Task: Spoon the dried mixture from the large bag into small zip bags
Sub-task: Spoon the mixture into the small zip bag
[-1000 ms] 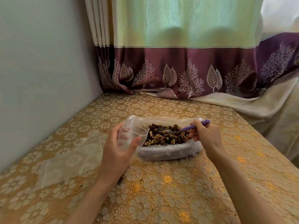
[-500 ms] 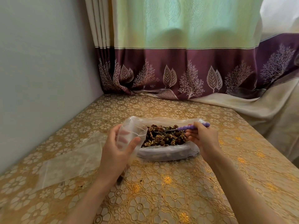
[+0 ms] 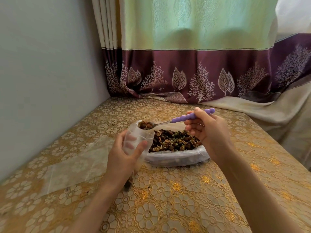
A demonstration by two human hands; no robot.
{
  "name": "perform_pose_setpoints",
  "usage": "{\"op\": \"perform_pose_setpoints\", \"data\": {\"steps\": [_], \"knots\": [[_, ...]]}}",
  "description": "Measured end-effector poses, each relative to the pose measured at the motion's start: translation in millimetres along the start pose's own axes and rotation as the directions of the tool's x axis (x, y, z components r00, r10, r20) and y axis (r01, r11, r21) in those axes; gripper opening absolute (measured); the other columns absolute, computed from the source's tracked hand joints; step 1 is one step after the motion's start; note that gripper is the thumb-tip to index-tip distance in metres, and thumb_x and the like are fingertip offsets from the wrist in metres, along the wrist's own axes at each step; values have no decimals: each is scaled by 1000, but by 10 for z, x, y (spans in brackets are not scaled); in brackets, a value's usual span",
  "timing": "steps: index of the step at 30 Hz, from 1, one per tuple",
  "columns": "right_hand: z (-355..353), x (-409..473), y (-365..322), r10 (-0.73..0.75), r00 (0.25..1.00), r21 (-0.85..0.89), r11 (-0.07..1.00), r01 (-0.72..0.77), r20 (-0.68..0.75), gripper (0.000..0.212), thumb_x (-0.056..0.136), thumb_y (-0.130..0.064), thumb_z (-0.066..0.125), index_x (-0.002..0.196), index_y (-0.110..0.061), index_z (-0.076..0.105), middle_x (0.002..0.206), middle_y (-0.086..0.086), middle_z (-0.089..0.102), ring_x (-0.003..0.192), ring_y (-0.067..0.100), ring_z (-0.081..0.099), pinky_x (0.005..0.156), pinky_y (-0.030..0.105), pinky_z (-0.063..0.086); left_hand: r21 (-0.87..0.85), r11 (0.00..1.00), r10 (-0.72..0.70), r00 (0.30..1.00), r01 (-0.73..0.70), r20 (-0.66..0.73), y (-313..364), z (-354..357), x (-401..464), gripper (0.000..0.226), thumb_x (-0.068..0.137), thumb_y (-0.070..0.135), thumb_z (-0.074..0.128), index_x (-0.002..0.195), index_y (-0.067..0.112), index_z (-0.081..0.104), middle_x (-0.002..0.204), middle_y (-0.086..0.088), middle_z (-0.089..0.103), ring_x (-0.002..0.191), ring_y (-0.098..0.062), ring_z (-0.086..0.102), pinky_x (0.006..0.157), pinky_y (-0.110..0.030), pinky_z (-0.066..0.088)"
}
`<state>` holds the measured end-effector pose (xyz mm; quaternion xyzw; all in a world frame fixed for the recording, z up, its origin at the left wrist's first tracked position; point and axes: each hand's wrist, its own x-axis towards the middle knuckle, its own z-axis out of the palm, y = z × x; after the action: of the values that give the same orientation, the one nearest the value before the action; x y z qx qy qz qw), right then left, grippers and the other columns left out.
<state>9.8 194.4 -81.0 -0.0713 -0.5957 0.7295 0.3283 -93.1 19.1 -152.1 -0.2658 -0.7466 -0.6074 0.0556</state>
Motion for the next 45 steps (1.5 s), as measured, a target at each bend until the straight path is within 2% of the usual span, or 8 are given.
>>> {"op": "perform_pose_setpoints", "data": {"steps": [7,11,15,20,26,37,42,45], "knots": [[178,-88,4,-44,974,-104,992,69,223,16,95,-9,49,94,-3,64,92,28,68,63,15,60,56,21,50,-128,991,34,999,-39,-43,17,-12,-11,66,63,57,64,120,25,52,102,11,65,84,0,64,68,-23,54],[166,-83,-8,-49,950,-80,994,77,309,19,95,-3,43,97,-2,62,93,21,71,64,16,58,58,22,50,-135,989,48,995,-60,-91,5,-22,-13,68,68,62,66,123,26,49,104,8,66,86,-4,65,67,-22,54],[93,-40,-5,-88,977,5,996,89,195,18,95,-5,45,93,-2,62,78,12,70,62,15,57,55,20,49,-138,989,28,995,-42,-101,-21,-30,-3,72,64,68,63,124,32,47,112,9,62,98,-11,63,80,-46,55],[-141,72,44,-59,992,127,989,72,-107,20,94,-10,48,79,-4,60,70,9,67,58,13,55,56,20,47,-144,989,31,995,-44,-92,-33,-28,-1,53,71,62,65,117,41,49,104,23,62,91,0,64,72,-39,58],[-391,160,273,-117,945,-267,963,33,-306,25,97,-14,47,77,-7,60,63,-2,69,53,4,54,50,13,47,-120,991,42,994,-54,-102,-33,-23,2,55,71,56,64,120,35,49,104,19,63,90,3,63,73,-37,58],[-591,217,281,-90,967,-480,877,-38,-240,27,97,-13,46,76,-13,61,66,-6,66,63,12,49,60,24,40,-105,993,47,994,-57,-95,-28,-23,-10,58,72,52,65,123,29,49,106,13,63,91,1,63,77,-38,57],[-604,226,242,-28,985,-492,869,-61,-172,20,97,-11,45,88,-2,60,54,-13,65,57,9,47,46,13,40,-96,993,56,993,-66,-101,-24,-18,-7,53,72,51,64,120,31,50,101,17,64,88,4,63,72,-31,58],[-607,229,236,37,983,-433,895,-112,-178,26,99,-11,43,84,-1,60,63,0,71,54,9,45,45,17,38,-96,993,54,994,-63,-94,-29,-21,-10,60,73,51,64,125,27,48,108,12,63,92,0,62,74,-35,58]]}}
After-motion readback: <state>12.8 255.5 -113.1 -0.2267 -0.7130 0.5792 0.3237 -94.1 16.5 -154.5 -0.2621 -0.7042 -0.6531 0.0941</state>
